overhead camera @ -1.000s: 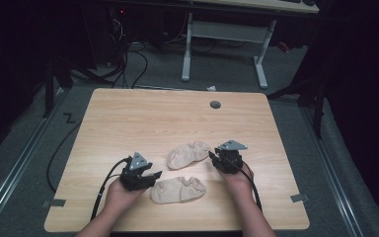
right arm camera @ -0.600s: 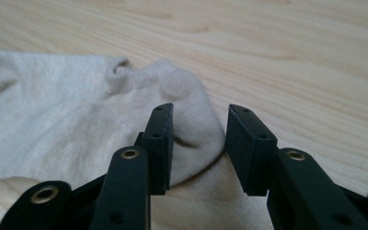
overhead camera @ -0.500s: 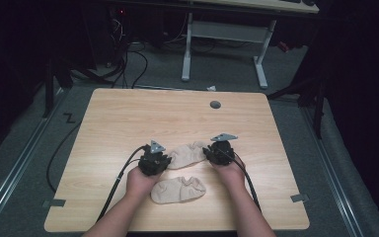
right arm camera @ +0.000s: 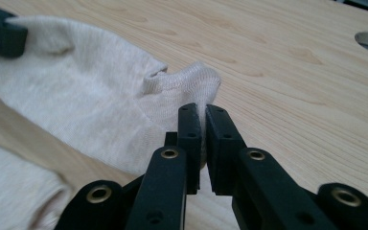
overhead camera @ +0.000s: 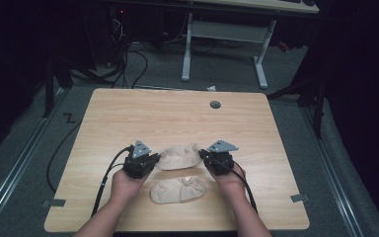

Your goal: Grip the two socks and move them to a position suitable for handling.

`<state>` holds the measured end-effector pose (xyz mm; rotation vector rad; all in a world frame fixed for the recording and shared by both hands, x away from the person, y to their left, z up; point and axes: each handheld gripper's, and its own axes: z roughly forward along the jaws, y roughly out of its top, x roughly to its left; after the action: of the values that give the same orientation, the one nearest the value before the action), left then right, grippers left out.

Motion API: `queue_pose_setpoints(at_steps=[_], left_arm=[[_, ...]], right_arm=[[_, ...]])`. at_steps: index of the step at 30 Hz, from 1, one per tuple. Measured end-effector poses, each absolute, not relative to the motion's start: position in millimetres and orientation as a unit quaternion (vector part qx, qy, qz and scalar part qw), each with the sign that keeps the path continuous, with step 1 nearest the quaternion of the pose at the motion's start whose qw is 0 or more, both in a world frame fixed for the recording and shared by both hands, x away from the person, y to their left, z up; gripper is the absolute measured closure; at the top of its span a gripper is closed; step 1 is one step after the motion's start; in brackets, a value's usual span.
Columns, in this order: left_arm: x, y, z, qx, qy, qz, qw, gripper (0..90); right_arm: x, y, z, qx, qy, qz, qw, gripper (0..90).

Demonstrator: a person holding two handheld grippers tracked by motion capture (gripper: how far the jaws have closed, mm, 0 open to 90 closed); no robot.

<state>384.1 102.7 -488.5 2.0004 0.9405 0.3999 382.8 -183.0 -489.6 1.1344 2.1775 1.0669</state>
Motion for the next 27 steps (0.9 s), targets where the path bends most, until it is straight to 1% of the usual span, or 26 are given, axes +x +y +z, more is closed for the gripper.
queue_pose_setpoints(at_steps=[1,4,5,6,7,10,11,19,27], left_arm=[[378.5,107.0,-483.1,0.801,0.373,0.163,0.439,86.6],[372.4,108.8,-479.8,0.803,0.366,0.167,0.44,86.6],[364.9,110.9,-478.0,0.804,0.361,0.166,0.443,86.6],[364.9,110.9,-478.0,0.804,0.361,0.166,0.443,86.6],[359.0,113.1,-476.8,0.806,0.357,0.163,0.444,86.7],[352.3,114.4,-477.0,0.807,0.353,0.159,0.446,86.6],[347.7,114.8,-478.1,0.811,0.349,0.155,0.444,86.6],[329.0,116.8,-473.3,0.82,0.326,0.146,0.447,86.6],[316.4,118.5,-479.8,0.824,0.322,0.134,0.446,86.6]], right_arm=[[374.7,-181.6,-486.4,0.403,0.793,0.391,0.239,85.4],[364.1,-180.7,-482.9,0.392,0.795,0.393,0.245,85.4],[359.1,-180.9,-482.3,0.389,0.796,0.394,0.246,85.4],[359.1,-180.9,-482.3,0.389,0.796,0.394,0.246,85.4],[349.7,-181.4,-483.1,0.384,0.798,0.393,0.248,85.4],[342.9,-181.4,-484.2,0.381,0.8,0.392,0.248,85.6],[335.4,-181.0,-485.2,0.378,0.803,0.389,0.248,85.7],[316.7,-183.7,-481.5,0.372,0.797,0.4,0.256,85.6],[304.1,-187.6,-483.0,0.367,0.799,0.401,0.258,85.7]])
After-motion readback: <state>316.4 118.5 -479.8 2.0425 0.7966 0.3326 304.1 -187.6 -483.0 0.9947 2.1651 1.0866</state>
